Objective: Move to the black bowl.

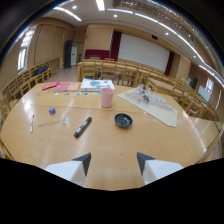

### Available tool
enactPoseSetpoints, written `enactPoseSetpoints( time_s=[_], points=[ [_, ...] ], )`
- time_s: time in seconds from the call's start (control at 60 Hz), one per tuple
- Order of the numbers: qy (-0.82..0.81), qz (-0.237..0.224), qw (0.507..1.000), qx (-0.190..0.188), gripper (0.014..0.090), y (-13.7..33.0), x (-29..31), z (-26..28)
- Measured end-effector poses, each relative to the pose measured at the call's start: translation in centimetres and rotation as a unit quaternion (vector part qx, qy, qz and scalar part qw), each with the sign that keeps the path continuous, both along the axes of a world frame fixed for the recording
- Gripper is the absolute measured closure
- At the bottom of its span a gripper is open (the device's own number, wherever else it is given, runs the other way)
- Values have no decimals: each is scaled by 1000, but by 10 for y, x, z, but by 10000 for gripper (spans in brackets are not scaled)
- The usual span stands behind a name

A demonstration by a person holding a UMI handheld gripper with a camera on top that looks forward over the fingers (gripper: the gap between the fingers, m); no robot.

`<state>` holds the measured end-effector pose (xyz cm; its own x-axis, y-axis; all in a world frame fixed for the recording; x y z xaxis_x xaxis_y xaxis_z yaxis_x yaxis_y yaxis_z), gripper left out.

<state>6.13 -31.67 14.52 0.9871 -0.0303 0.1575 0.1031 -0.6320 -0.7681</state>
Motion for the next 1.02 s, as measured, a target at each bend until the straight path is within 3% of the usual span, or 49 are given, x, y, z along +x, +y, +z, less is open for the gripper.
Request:
enactPoseSetpoints(
  time_s=[0.283,0.5,0.717,1.017],
  points=[
    [8,12,1000,-6,178,109,53,-56],
    [48,27,998,-32,184,184,66,-96],
    [57,42,996,-60,183,206,72,-117],
    [63,44,995,-67,181,211,74,-119]
  ],
)
